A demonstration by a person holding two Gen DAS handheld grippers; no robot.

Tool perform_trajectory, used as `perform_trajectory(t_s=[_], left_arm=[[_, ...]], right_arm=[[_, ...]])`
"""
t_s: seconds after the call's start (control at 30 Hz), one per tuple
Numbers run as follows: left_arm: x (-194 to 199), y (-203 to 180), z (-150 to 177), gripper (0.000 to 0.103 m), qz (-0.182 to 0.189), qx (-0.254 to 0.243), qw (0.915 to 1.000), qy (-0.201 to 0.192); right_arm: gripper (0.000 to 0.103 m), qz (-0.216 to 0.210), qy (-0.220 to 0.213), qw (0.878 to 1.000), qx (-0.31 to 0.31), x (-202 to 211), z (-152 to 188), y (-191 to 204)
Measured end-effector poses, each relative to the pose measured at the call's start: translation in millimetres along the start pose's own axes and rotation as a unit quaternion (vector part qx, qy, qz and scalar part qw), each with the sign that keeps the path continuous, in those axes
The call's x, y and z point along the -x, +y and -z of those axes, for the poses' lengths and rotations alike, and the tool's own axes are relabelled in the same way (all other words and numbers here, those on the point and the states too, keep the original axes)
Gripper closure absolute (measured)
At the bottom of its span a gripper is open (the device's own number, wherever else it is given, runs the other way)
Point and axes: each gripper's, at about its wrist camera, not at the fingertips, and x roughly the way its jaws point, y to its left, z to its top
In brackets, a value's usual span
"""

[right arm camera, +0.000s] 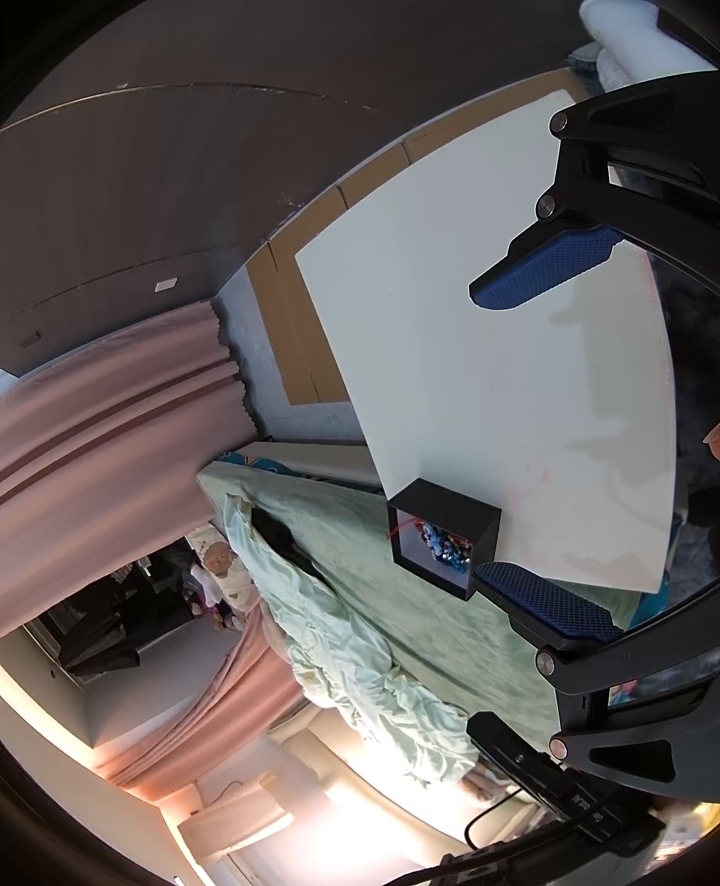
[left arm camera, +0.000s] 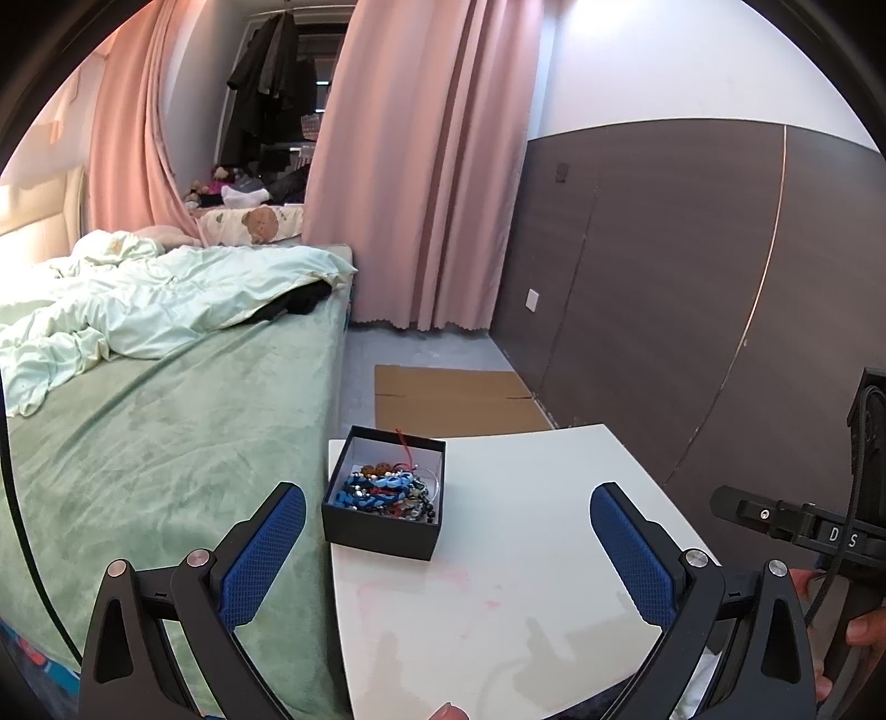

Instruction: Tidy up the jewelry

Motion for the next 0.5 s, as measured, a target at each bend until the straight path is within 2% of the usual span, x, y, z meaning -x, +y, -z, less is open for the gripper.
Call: perform_trajectory(t_s=[0.5], left_arm=[[-1.0, 1.6, -0.4, 0.0, -0.004, 0.0, 1.0, -0.002]], right_arm=[[0.01, -0.001, 0.0, 1.0, 0.0, -0.2, -0.4, 0.0]])
